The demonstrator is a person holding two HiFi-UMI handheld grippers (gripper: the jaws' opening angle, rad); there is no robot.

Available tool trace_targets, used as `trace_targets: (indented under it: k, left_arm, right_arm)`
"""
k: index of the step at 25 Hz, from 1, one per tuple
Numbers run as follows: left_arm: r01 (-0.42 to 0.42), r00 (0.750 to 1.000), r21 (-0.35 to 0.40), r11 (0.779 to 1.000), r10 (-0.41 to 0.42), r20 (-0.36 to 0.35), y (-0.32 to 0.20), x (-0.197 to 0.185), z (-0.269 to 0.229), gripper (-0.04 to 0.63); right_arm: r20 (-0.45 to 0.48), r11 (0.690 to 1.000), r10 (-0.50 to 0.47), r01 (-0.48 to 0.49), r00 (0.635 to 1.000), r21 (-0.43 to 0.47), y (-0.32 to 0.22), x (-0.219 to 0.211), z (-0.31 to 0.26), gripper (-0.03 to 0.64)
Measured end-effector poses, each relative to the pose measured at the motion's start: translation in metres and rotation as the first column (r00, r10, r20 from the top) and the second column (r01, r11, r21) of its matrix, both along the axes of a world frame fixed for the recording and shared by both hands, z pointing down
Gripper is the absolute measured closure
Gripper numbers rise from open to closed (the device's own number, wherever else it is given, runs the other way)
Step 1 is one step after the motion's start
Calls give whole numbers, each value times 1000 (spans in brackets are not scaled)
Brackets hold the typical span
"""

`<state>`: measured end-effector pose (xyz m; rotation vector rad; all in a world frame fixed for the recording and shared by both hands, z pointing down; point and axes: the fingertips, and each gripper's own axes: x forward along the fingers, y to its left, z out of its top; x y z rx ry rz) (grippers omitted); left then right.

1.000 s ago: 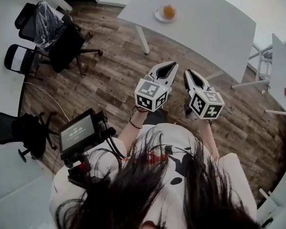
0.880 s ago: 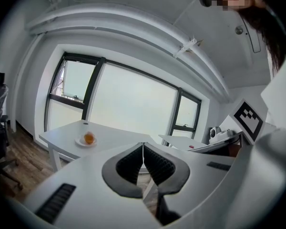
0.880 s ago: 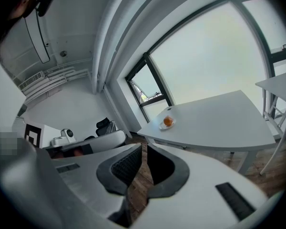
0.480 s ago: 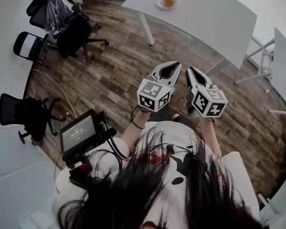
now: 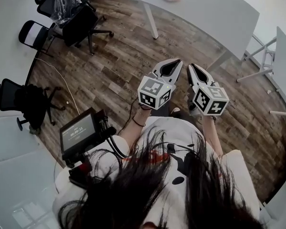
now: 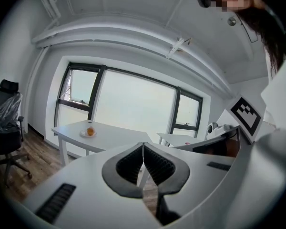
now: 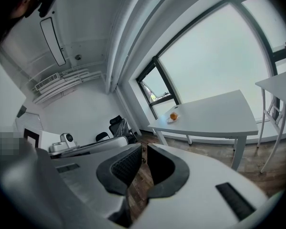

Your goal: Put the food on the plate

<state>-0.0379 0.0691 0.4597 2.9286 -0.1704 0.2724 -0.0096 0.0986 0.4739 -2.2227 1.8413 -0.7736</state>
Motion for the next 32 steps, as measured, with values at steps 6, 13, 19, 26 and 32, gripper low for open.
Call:
trace_targets:
  k: [6,13,19,26,32]
  left_arm:
    - [9,1000,-6,1000,-9,8,-2,0,2,589]
    - [8,1000,2,1000,-8,9,-4,0,1,589]
    - [6,1000,11,1000,-6,12,-5,2,0,589]
    - [5,1000,20,1000,-5,9,-7,4,-3,589]
    - [-15,1000,27,1000,14,4,-4,9,-5,589]
  right_arm:
    - [-14,1000,-20,19,1000,-8,-4,-2,-1,572]
    - [-24,1000,-25,25,999,-6,-6,-3,-2,572]
    - [-24,1000,-27,27,999,-3,-8,-1,-2,572]
    - [-28,1000,-27,27,999,-2,-10,1,-2,572]
    - [-33,1000,-10,10,999,-1,-7,5,-3,572]
